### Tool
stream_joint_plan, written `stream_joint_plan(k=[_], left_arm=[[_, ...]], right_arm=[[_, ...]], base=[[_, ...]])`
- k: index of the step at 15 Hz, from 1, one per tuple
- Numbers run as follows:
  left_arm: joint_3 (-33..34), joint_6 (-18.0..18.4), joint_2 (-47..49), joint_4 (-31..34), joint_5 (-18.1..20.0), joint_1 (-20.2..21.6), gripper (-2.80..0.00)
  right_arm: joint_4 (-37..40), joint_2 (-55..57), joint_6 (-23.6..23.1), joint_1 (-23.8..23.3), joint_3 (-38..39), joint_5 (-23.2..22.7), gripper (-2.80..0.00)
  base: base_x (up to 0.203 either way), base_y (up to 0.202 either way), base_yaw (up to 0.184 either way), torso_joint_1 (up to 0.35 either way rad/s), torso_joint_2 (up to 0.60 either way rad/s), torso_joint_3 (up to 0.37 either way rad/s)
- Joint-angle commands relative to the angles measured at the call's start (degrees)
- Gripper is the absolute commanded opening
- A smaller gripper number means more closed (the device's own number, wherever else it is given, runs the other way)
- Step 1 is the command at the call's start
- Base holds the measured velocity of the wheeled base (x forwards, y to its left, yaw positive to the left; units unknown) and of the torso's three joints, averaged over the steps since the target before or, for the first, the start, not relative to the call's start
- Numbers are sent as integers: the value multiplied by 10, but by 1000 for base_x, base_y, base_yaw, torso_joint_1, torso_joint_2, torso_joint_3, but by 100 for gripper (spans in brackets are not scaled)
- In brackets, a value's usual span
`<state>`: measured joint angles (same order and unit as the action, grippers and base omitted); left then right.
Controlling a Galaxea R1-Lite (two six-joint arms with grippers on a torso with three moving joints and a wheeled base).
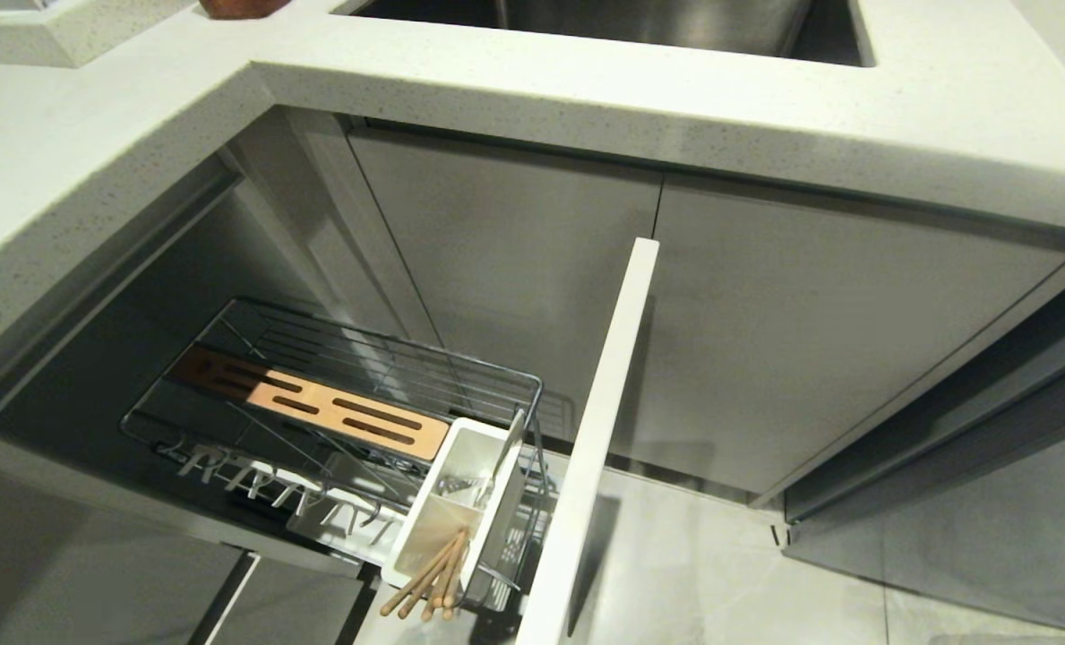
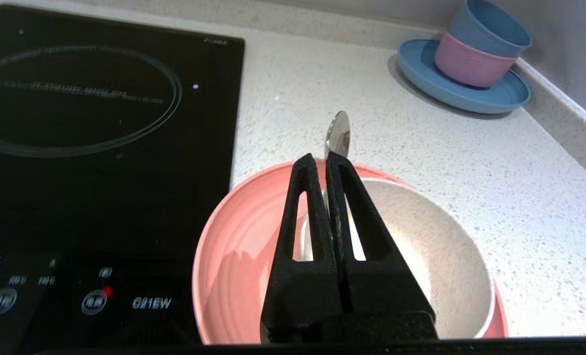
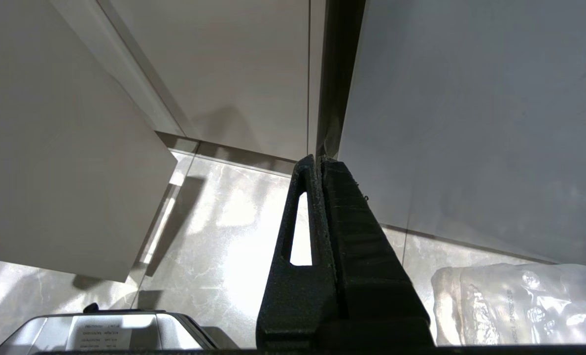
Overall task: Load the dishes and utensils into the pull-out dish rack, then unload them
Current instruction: Take the chopsticks out of the cupboard
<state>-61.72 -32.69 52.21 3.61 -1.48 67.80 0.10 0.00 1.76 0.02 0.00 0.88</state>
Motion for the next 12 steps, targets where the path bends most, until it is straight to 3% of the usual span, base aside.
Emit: stream_joint_plan(k=[1,12], left_arm=[[9,-9,-7,0,2,8,-280],[39,-11,-30,1,5,29,-280]], right_arm=[[0,0,0,0,2,0,-280],[0,0,0,0,2,0,-280]], base=[[0,0,0,0,0,0],[0,0,0,0,0,0]])
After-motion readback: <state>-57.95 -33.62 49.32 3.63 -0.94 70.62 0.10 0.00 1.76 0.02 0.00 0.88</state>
